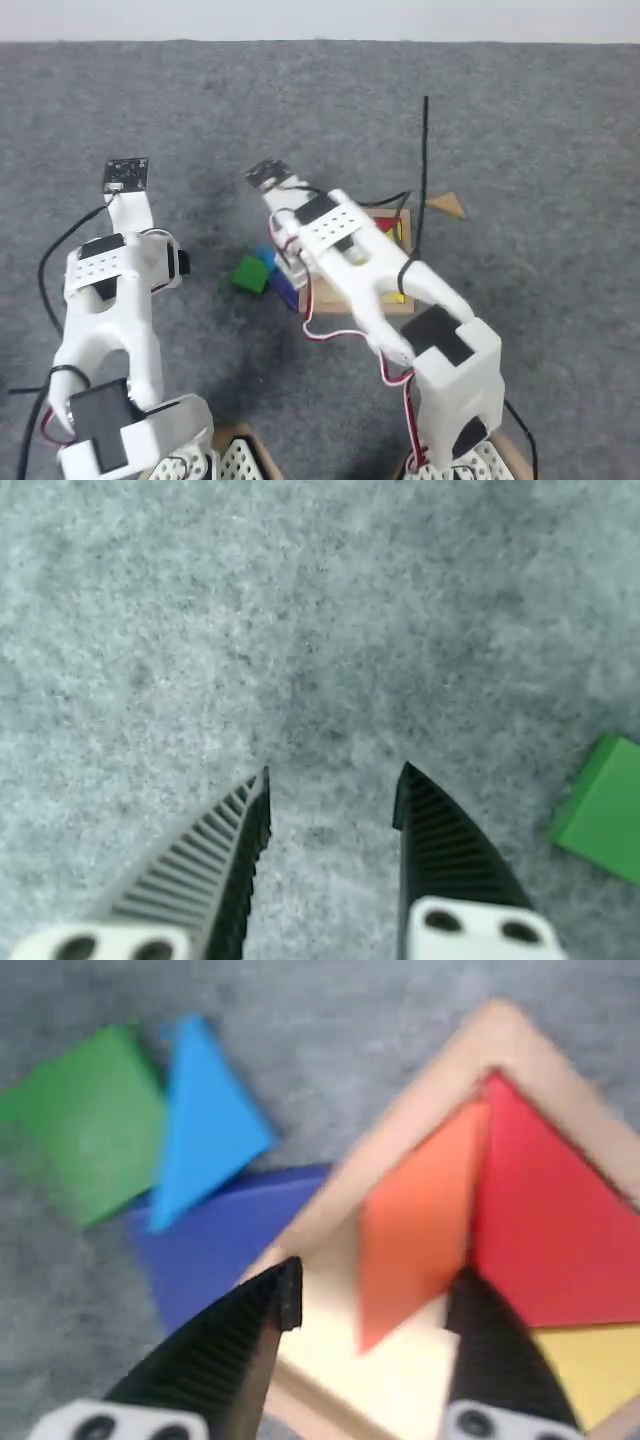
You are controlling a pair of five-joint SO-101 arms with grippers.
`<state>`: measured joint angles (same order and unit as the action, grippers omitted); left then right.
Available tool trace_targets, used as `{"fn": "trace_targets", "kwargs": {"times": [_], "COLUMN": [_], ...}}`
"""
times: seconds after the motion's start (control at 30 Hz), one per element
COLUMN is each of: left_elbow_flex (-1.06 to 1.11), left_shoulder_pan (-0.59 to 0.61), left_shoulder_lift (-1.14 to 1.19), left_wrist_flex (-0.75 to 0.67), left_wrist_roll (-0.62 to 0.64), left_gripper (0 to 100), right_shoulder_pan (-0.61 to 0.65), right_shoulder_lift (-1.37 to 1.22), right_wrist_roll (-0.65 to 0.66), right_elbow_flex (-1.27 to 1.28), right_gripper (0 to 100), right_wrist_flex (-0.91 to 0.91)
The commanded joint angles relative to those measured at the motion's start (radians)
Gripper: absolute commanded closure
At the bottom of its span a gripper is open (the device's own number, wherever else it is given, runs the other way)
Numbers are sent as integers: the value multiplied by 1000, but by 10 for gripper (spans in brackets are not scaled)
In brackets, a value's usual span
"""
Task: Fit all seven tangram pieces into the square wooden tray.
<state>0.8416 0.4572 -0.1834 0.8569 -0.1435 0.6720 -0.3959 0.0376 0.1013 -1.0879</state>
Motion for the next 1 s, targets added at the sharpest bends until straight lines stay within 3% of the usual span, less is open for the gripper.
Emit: {"fn": "trace_targets", "kwargs": {"times": [0.0,0.2,0.43,0.77,0.97], "left_elbow_flex": [-10,-10,-10,-10,-10], "left_shoulder_pan": [0,0,0,-14,-14], "left_shoulder_lift": [-48,-48,-48,-48,-48], "left_wrist_flex": [-18,-17,-18,-18,-15], "left_wrist_roll": [8,8,8,8,8], "left_gripper": [795,795,795,795,795], "right_shoulder_pan": [-22,-27,-104,-124,-280], "right_shoulder_lift": [-44,-68,-31,309,432], "right_wrist_roll": [-2,-9,-23,12,63], "right_elbow_flex": [2,-29,-49,-78,-78], "right_gripper": [847,852,936,940,937], "right_wrist_flex": [21,-19,-48,-260,-397]}}
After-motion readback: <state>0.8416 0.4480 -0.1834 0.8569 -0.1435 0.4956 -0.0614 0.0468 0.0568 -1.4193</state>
